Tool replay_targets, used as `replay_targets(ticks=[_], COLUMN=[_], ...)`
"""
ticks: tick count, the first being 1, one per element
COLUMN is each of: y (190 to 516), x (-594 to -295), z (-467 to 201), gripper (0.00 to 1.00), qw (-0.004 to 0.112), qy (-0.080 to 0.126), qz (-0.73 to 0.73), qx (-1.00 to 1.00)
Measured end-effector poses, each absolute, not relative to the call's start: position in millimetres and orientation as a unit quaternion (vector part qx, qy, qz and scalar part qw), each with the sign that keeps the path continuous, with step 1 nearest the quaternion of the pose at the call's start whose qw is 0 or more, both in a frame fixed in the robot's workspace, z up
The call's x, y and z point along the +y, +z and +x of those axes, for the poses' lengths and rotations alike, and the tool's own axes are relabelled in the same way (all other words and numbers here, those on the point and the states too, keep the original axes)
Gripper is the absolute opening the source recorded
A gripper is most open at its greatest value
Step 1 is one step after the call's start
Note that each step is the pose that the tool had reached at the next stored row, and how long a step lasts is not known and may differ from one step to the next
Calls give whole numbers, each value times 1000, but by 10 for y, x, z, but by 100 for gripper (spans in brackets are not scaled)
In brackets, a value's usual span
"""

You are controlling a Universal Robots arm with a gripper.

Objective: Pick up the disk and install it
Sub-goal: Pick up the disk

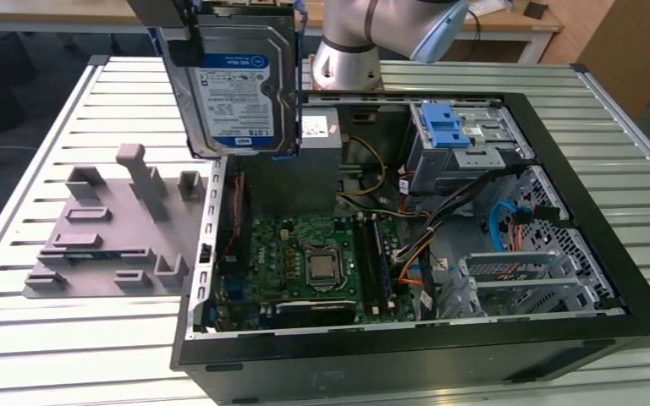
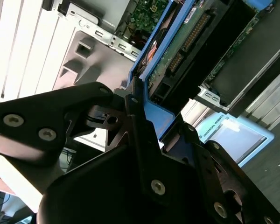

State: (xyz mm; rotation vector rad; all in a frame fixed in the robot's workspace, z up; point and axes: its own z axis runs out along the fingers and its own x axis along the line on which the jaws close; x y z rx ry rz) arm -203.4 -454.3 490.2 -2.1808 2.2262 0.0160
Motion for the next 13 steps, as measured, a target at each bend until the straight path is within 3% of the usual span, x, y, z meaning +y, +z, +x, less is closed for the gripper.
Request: replay_targets(ticks=[13], y=[4895], x=[-4673], z=[-1788], gripper=[36], qw=[13], qy=[5], qz=[-700], qx=[714])
